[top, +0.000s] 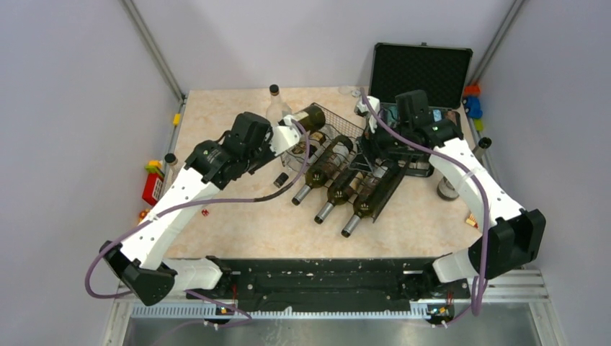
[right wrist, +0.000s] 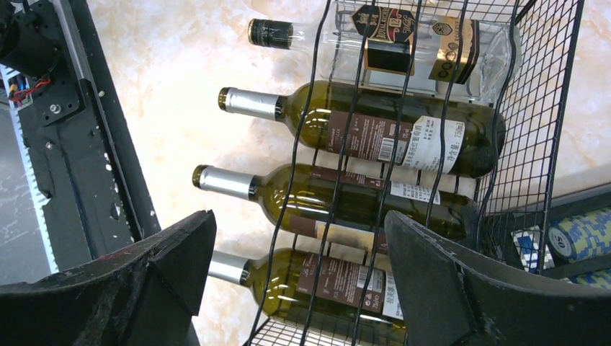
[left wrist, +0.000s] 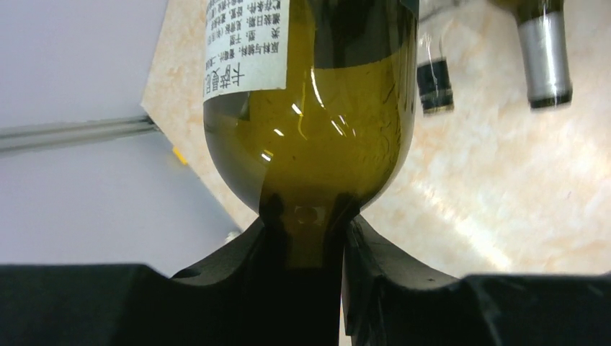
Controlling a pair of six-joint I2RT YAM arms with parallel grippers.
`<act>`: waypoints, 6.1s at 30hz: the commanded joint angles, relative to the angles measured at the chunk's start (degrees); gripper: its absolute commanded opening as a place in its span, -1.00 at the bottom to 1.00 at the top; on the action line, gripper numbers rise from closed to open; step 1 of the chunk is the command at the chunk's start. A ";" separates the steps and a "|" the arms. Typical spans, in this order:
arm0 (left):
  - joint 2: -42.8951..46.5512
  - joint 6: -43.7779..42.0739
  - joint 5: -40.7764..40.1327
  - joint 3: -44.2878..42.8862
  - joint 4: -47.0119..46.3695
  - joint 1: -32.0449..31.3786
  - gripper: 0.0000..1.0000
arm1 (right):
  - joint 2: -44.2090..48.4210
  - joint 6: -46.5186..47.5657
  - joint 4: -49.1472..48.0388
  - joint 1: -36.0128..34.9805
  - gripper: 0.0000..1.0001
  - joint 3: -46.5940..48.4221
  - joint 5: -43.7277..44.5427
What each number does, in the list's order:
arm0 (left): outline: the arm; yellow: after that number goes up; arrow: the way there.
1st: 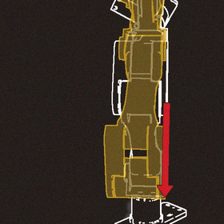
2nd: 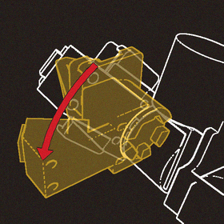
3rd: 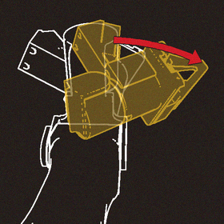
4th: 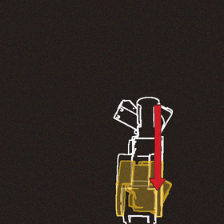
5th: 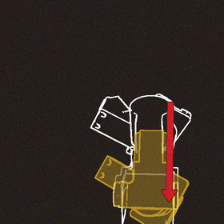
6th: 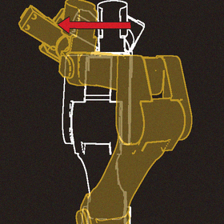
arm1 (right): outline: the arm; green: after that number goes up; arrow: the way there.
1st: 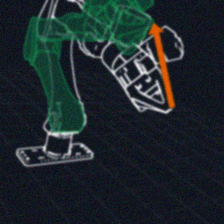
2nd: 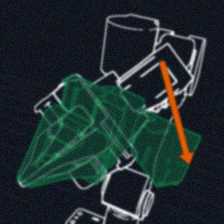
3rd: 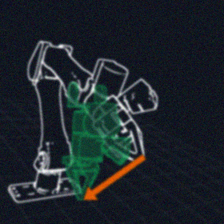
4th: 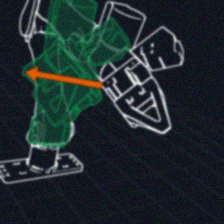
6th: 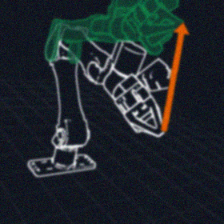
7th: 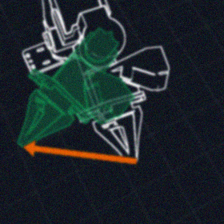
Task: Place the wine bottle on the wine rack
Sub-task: Place the wine bottle in the wine rack, then pick up the wine bottle from the center of the board.
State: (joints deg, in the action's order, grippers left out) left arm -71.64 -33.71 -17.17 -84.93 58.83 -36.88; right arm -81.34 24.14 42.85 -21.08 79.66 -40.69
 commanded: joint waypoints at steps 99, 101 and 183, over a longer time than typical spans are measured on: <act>-9.78 18.42 7.61 28.11 -54.32 7.79 -0.06 | 28.56 -9.97 -5.29 20.67 0.83 -7.75 22.04; -9.73 18.45 7.68 27.91 -53.92 7.85 0.07 | 29.59 -10.16 -5.55 22.13 0.83 -7.76 23.72; 8.71 18.48 20.30 21.18 -35.78 7.53 0.97 | 20.74 -15.95 -12.31 45.38 -0.67 -14.00 25.70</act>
State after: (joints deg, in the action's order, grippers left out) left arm -64.71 -14.90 2.04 -61.93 23.46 -29.34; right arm -61.28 7.92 29.23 23.79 60.64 -11.94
